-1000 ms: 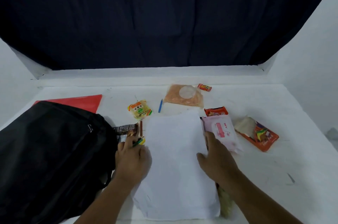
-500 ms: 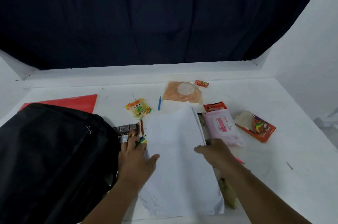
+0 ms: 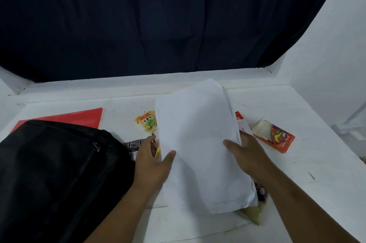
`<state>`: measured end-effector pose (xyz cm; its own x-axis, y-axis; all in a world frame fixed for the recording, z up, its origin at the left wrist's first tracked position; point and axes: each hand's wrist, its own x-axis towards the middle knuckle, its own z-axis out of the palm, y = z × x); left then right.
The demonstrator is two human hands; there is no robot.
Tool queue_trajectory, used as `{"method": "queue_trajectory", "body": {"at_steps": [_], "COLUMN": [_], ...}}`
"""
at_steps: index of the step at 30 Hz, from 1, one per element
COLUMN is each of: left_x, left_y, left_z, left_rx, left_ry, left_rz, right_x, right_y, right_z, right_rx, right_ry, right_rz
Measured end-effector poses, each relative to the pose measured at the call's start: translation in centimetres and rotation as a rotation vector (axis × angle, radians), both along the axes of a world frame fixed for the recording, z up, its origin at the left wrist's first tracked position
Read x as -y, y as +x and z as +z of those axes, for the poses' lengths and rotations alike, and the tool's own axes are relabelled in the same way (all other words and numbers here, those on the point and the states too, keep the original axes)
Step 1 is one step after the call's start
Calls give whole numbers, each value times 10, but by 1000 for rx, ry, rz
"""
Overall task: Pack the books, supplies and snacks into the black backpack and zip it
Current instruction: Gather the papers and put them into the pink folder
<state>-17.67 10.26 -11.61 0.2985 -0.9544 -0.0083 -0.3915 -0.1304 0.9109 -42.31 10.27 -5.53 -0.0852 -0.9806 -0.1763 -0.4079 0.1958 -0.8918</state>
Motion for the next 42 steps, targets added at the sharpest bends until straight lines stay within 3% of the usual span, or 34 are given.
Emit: {"method": "queue_trajectory", "body": {"at_steps": [3,4,8,12,16,23,27,32,42], "left_x": [13,15,15,8,6,6,6,-2,-5], "left_y": [-5,-6,-14,-28,-32,-37,-38,-39,-42], "left_z": [21,29,63,70,55,38,35,23,14], "left_rx": [-547,-578,-226,-184,-85,-81,39,-101,-175], "left_ry": [34,4,-275,-477,-562,-571,-606,-555,-574], "left_rz": [-148,-176,-107,-19,1,79,92,84,78], "right_x": [1,1,1,1,-1,-1,-1,-4,-2], "right_y": [-4,-2,13,26,27,20,21,17,7], "right_z": [14,18,27,24,9,5,9,-7,-15], "right_rx": [86,109,73,66,92,72,31,-10,-9], "right_ry": [-109,-154,-433,-631,-674,-679,-759,-710,-739], "right_rz": [-16,-19,-29,-28,-70,-101,-86,-66,-79]}}
